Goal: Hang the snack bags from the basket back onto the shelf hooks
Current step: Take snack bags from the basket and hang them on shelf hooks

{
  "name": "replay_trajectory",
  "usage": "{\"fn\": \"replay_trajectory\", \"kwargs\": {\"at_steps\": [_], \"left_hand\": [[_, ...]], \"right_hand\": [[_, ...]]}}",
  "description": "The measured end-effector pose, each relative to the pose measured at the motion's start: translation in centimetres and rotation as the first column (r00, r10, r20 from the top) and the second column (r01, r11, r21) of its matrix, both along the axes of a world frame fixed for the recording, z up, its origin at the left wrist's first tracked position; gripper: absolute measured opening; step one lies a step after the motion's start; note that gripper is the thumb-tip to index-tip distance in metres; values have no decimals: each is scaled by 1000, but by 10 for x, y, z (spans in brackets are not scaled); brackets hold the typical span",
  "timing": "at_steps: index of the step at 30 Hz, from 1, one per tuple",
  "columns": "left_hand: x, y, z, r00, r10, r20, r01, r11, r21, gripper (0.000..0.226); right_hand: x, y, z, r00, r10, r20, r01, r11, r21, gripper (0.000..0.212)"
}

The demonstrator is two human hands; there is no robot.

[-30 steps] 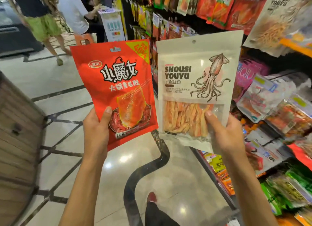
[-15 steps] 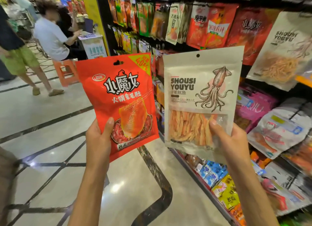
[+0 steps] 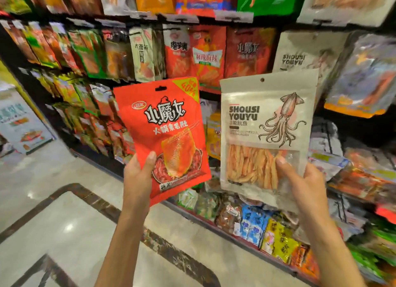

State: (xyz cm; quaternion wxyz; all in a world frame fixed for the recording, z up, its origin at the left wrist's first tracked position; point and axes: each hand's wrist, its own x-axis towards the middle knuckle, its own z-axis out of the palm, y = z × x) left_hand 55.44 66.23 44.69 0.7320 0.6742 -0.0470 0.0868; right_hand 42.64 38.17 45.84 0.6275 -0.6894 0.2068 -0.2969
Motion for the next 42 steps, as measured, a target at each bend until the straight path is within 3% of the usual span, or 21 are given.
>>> {"fn": "replay_trajectory", "kwargs": {"at_steps": [8, 14, 23, 42], "left_hand": [[131, -52, 17, 945, -319, 71, 316, 947, 54, 25], [178, -99, 35, 880, -468, 80, 470, 882, -12, 24], [219, -158, 54, 834, -534, 138, 543, 839, -36, 25], [255, -204, 53, 804, -590, 71, 594, 802, -60, 22]], "right_hand": [[44, 3, 20, 960, -280, 17, 280, 959, -37, 10], [60, -7, 32, 920, -391, 32, 392, 918, -61, 13], [77, -31, 41, 893, -448, 50, 450, 891, -64, 10], [86, -64, 40, 900, -433, 55, 437, 896, -82, 12]]}}
